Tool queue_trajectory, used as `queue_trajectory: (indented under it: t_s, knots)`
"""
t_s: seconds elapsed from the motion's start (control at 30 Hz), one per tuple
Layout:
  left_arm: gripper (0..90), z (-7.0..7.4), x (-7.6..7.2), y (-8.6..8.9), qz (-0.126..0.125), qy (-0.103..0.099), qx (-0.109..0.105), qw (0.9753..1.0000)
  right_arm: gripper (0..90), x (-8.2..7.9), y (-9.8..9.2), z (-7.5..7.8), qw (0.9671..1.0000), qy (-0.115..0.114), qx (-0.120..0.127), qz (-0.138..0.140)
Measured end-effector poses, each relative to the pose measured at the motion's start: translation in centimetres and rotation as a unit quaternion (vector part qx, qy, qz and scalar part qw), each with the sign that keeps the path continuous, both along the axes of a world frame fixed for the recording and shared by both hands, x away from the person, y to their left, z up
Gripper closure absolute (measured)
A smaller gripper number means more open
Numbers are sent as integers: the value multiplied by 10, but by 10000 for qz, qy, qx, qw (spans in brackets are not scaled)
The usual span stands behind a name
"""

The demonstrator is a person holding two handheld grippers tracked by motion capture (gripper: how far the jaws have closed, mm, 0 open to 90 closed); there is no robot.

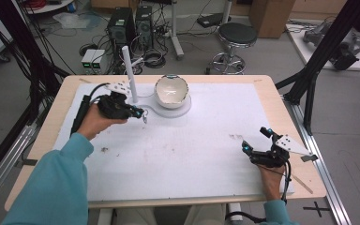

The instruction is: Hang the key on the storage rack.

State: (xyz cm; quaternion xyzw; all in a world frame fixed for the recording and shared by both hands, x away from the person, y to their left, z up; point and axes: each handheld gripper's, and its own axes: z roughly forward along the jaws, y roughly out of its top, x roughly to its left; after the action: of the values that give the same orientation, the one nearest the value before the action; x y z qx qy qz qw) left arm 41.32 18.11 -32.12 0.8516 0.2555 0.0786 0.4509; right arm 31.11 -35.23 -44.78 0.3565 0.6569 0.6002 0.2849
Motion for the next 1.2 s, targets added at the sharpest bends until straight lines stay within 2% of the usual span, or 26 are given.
queue_trajectory:
  t_s: [0.23,0.37,0.63,0.87,1.2]
  knots:
    - [884,35,13,22,251,-269,-182,9992,6,0,0,0,10000,-9,-2,-16]
    - [884,47,20,29,335,-343,-235,9986,6,0,0,0,10000,-17,-10,-25]
    - [884,63,36,34,402,-442,-134,9981,6,0,0,0,10000,5,6,-15]
    - [884,64,46,32,402,-412,-78,9983,6,0,0,0,10000,-33,-12,-10]
    - [884,51,60,33,498,-226,80,9985,6,0,0,0,10000,-31,-12,-8]
